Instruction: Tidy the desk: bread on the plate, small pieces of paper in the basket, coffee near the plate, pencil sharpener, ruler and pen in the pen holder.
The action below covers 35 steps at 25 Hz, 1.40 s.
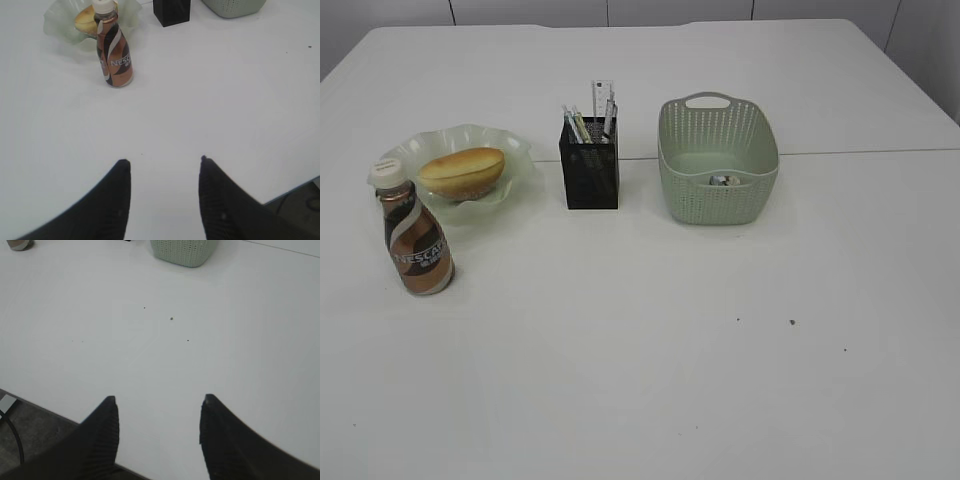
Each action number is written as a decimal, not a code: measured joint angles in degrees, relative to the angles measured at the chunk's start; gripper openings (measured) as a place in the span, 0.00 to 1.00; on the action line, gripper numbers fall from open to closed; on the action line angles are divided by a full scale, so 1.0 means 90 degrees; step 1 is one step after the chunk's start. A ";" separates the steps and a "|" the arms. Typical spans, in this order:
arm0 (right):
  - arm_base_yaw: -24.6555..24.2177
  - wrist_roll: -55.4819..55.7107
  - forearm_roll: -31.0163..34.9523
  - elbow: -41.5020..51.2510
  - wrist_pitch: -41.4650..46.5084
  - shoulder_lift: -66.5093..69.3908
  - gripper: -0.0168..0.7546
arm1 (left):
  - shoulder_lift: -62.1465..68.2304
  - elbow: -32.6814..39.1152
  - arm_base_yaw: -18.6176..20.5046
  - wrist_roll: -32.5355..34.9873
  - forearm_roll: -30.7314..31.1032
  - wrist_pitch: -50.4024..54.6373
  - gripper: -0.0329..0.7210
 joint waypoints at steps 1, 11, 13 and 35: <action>0.0000 0.0000 0.0000 0.0000 -0.0011 0.0000 0.52 | 0.0000 0.0000 0.0000 0.0011 0.0024 -0.0016 0.48; 0.0000 -0.0036 0.0008 0.0012 -0.0046 0.0000 0.52 | 0.0000 0.0000 0.0000 -0.0150 0.0270 -0.0047 0.48; 0.0000 -0.0036 0.0008 0.0012 -0.0046 0.0000 0.52 | 0.0000 0.0000 0.0000 -0.0165 0.0285 -0.0047 0.48; -0.2167 -0.0051 0.0008 0.0012 -0.0059 0.0000 0.52 | 0.0000 0.0000 0.1332 -0.0178 0.0285 -0.0047 0.46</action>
